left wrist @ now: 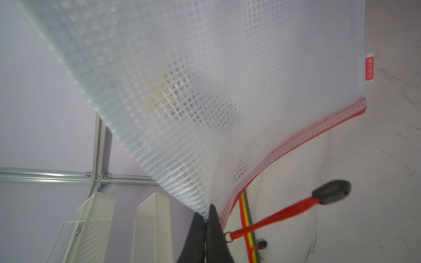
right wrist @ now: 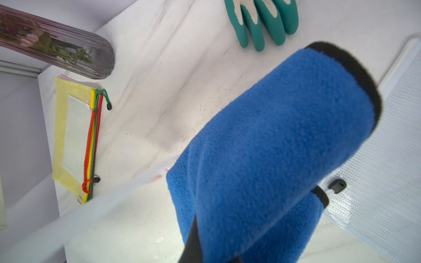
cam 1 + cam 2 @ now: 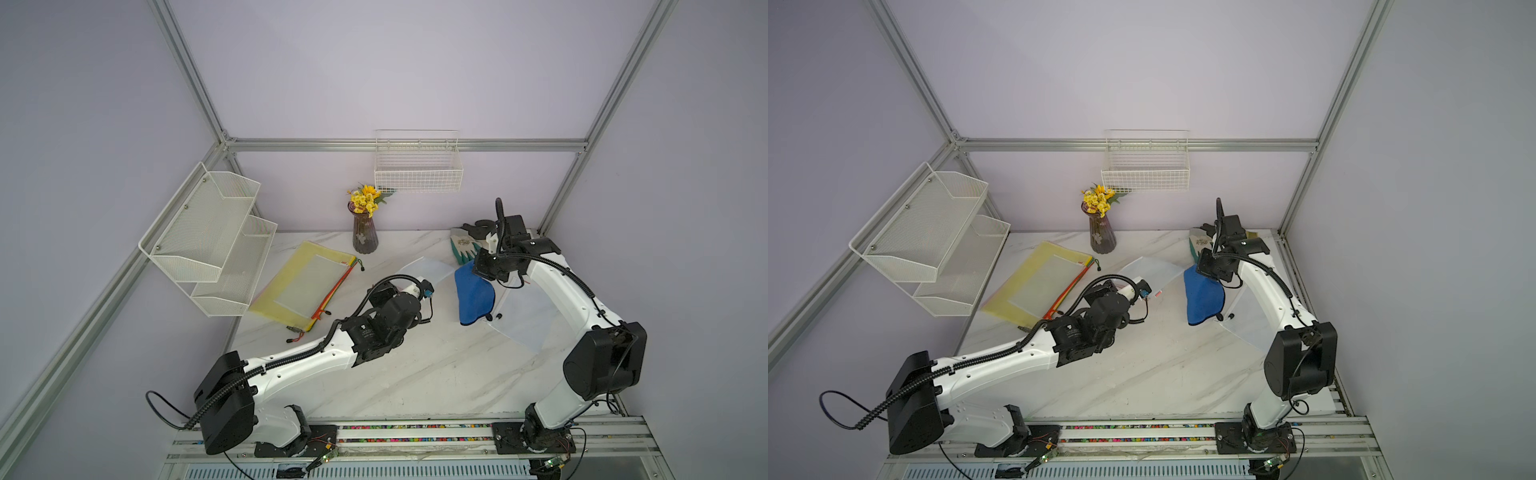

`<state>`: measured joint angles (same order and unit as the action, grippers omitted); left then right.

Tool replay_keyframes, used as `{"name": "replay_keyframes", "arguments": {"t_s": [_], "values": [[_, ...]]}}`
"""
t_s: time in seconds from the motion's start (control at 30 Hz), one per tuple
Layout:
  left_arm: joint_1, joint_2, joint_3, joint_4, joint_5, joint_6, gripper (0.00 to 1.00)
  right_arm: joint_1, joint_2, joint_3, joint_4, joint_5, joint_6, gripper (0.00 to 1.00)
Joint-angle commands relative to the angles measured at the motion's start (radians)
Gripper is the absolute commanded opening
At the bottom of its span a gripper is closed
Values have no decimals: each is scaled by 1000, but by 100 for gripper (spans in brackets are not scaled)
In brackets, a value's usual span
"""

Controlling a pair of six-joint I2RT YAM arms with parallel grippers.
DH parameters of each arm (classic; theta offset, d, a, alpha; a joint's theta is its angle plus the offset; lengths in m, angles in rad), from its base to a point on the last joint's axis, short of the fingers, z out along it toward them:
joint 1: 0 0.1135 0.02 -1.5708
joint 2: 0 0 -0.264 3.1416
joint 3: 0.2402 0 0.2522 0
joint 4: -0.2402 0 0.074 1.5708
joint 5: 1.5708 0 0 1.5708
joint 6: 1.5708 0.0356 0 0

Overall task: Wipe the document bag
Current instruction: Adjust the document bag at the center of the board.

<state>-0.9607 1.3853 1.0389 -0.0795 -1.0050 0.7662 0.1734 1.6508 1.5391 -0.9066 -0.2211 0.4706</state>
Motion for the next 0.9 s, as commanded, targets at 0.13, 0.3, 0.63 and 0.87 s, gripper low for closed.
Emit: {"name": "replay_keyframes", "arguments": {"t_s": [0.13, 0.3, 0.63, 0.87], "values": [[-15, -22, -26, 176, -23, 169, 0, 6, 2, 11, 27, -16, 2, 0], [-187, 97, -94, 11, -9, -52, 0, 6, -8, -14, 35, -20, 3, 0], [-361, 248, -122, -264, 36, -439, 0, 5, 9, -3, 14, -28, -18, 0], [-364, 278, -173, -228, 131, -478, 0, 5, -59, 26, -7, 133, -8, 0]]}}
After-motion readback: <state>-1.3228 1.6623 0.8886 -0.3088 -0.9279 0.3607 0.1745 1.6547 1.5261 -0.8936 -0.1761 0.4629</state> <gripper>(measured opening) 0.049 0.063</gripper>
